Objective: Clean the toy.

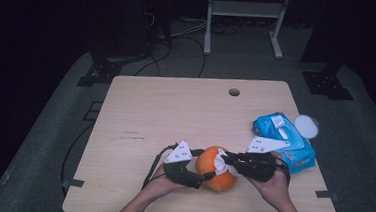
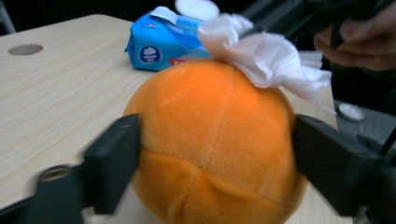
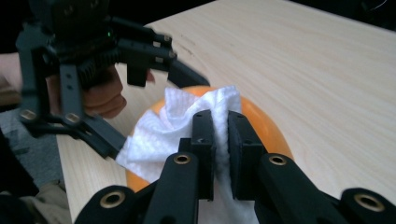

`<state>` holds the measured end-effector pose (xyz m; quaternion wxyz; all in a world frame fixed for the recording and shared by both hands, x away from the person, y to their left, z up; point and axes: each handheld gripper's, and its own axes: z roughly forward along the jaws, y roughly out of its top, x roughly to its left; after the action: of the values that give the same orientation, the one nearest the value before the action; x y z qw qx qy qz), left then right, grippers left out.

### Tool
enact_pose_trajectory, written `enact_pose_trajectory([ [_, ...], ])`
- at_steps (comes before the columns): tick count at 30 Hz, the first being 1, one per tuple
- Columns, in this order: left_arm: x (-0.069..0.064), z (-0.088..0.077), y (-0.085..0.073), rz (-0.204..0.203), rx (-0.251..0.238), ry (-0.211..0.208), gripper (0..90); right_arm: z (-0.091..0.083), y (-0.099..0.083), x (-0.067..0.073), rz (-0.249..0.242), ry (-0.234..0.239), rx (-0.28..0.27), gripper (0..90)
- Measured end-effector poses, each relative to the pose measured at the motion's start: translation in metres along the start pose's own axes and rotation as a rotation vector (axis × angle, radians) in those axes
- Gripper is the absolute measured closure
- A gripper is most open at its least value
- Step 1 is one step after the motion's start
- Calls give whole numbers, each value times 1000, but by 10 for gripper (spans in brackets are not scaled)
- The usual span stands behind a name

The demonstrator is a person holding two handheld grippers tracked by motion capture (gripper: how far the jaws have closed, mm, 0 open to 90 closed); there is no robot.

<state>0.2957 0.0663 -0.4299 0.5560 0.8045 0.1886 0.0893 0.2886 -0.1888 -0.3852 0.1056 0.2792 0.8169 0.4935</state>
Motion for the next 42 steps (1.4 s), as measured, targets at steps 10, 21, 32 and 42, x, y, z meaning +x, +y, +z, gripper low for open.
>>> enact_pose_trajectory([
  [10,-22,5,5,157,24,28,245,9,13,38,-147,25,17,813],
  [21,-12,5,0,69,35,-11,156,-2,-1,3,18,12,-7,812],
  [32,7,-3,-12,35,87,-37,190,3,-8,-6,15,-22,34,811],
  [42,10,-3,-11,21,103,-32,163,9,-6,7,-27,13,40,806],
])
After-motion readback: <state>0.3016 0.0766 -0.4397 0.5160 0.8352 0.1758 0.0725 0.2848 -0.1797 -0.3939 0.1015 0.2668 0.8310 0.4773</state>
